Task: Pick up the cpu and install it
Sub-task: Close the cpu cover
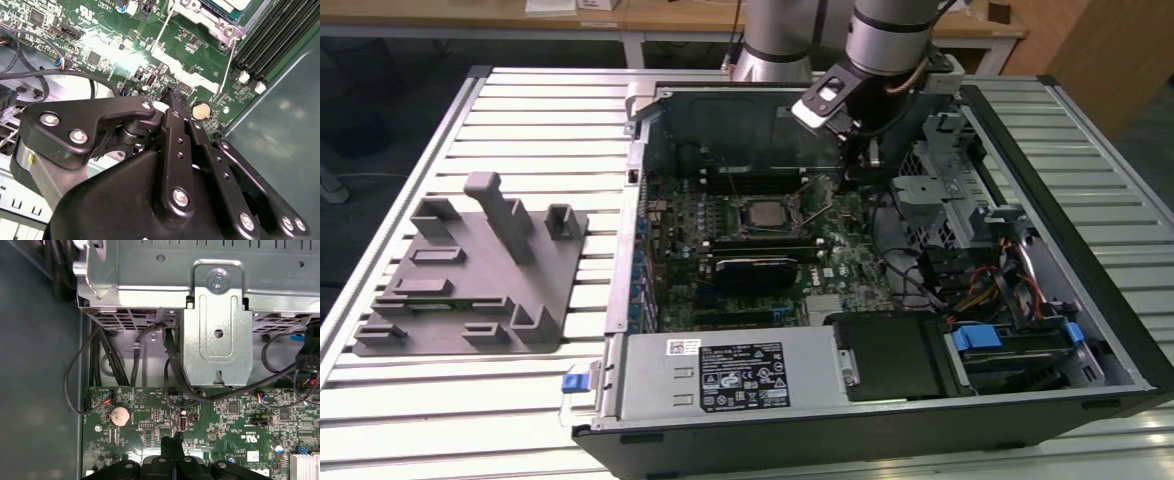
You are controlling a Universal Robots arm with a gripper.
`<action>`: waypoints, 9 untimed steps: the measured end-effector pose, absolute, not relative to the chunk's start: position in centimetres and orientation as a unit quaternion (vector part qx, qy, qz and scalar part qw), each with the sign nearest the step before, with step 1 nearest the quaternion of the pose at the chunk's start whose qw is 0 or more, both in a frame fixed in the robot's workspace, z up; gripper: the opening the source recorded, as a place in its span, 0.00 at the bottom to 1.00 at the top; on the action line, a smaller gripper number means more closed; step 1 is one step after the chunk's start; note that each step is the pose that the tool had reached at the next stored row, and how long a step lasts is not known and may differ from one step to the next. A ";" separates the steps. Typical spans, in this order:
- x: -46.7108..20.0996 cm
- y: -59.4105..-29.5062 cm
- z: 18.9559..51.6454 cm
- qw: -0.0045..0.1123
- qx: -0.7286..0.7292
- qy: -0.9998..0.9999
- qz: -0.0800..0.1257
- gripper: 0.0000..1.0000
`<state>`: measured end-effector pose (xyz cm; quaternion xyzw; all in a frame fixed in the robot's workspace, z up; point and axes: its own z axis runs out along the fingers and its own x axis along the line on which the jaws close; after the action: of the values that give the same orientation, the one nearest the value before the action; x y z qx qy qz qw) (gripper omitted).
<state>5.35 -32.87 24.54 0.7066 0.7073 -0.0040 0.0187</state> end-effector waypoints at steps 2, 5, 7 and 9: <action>5.4 -32.9 24.4 0.019 0.707 0.707 -0.004 0.11; 5.1 -32.9 24.3 0.019 0.707 0.707 -0.004 0.11; 4.7 -32.9 24.3 0.019 0.707 0.707 -0.004 0.11; 4.2 -32.9 24.3 0.019 0.707 0.707 -0.004 0.11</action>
<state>4.21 -32.87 24.32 0.7066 0.7074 -0.0040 0.0187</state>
